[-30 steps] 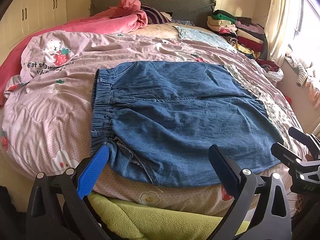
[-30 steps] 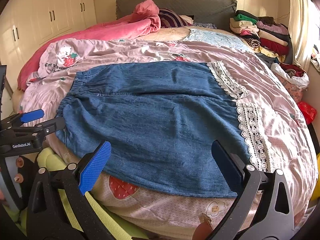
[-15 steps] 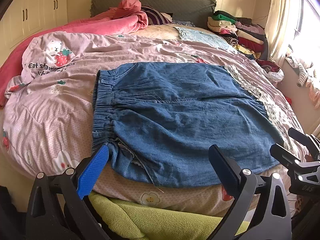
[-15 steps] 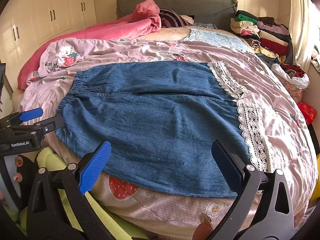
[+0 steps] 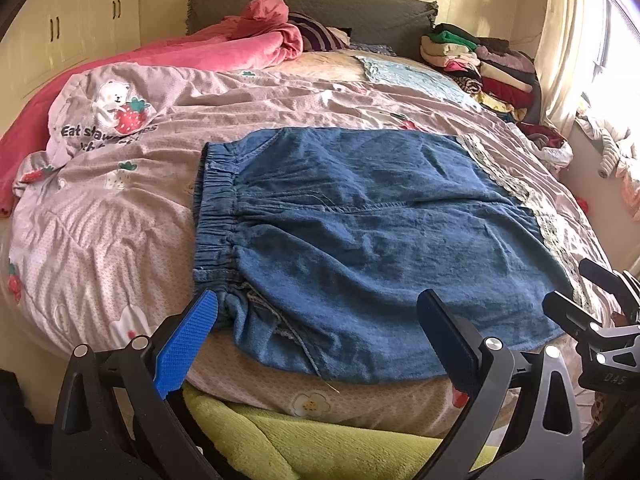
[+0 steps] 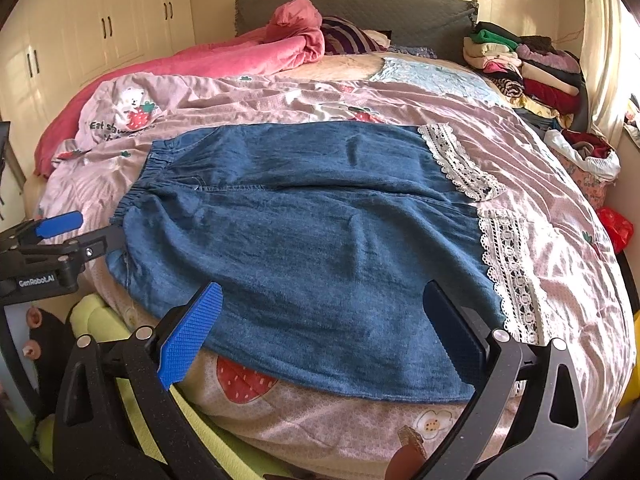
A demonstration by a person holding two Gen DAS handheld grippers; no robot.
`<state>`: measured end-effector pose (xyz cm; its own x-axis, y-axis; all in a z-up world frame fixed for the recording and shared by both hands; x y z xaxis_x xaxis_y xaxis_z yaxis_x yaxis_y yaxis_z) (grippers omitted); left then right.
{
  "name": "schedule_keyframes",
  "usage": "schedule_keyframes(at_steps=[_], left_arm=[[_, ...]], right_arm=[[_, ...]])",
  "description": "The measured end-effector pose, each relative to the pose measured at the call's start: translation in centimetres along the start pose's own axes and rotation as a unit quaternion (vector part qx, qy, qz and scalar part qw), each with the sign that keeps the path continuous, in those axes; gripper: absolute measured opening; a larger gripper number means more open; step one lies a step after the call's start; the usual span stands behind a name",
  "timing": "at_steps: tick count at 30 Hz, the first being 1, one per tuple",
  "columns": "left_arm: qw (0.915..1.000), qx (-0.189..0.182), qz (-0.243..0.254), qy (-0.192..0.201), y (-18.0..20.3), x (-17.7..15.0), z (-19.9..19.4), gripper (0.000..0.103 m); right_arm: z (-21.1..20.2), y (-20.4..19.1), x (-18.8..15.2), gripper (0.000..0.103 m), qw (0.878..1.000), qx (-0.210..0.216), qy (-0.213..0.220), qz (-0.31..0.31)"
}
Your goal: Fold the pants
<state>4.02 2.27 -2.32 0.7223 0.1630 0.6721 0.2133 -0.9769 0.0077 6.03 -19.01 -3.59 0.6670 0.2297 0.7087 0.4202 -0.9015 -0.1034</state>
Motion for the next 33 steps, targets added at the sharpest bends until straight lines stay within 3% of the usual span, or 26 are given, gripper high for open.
schedule_keyframes(at_steps=[17,28,33], left_arm=[[0.9993,0.035,-0.014,-0.001,-3.2,3.1,3.9,0.099],[0.9978,0.043,-0.050,-0.007,-7.8,8.3,8.8,0.099],[0.9970,0.031,-0.065,-0.029,-9.5,10.4,11.7,0.099]], right_arm=[[4.1,-1.1,5.9,0.095,0.999,0.021,0.010,-0.040],[10.7,-2.4,12.8,0.095,0.996,0.066,0.002,-0.067],[14.6,-3.4,15.3,0.095,0.991,0.067,-0.008,-0.117]])
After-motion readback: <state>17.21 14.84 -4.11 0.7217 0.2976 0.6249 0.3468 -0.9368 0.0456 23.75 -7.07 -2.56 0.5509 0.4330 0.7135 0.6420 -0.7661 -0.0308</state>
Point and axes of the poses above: each gripper's, at about its wrist camera, not at the fingertips, and z roughly the way its jaws point, y to its right, x to its top, the point moved 6 cm from there along z, roughly the way its jaws point, and after that the axes turned 6 degrees about x, right-handed, at the moved point
